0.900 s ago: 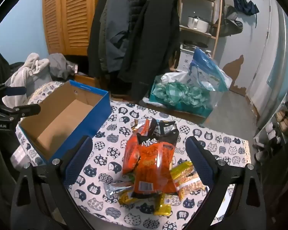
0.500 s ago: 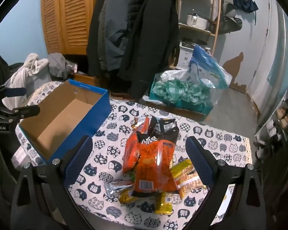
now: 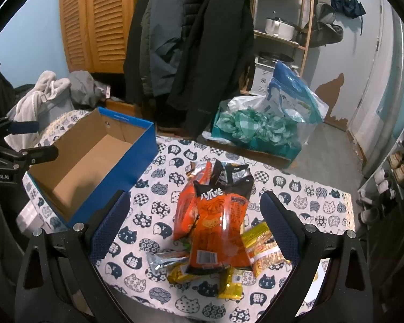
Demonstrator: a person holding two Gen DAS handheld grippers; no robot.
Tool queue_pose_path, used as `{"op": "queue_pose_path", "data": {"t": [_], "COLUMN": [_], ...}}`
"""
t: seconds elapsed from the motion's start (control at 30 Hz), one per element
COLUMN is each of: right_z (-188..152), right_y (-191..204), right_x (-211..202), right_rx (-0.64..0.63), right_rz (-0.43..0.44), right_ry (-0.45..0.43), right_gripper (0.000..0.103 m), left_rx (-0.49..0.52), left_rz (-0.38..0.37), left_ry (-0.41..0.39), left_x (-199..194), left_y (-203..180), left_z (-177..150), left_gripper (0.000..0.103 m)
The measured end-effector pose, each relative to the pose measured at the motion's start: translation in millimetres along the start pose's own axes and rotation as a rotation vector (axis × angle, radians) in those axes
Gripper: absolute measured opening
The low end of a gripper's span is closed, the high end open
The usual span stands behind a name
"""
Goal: Organize snacks
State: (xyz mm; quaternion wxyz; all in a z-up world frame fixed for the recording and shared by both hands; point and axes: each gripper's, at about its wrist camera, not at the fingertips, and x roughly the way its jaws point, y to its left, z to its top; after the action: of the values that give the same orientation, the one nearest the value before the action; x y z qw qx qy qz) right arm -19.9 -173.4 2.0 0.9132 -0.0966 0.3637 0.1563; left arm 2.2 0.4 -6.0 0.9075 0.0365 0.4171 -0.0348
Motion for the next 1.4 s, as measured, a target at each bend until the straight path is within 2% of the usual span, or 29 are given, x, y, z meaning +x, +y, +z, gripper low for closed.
{"op": "queue_pose_path", "data": {"t": [1.4], "right_z": [1.6], "right_y": [-1.8], "right_x": [-1.5], "right_rx": [0.000], "right_rz": [0.000], "right_ry": [0.004], "right_gripper": [0.096], "left_rx": [0.000], "left_rz": [0.000], "left_ry": [-0.003], "left_x": [0.6], "left_y": [2.2], "left_z": [-2.4], "left_gripper": [0.093]}}
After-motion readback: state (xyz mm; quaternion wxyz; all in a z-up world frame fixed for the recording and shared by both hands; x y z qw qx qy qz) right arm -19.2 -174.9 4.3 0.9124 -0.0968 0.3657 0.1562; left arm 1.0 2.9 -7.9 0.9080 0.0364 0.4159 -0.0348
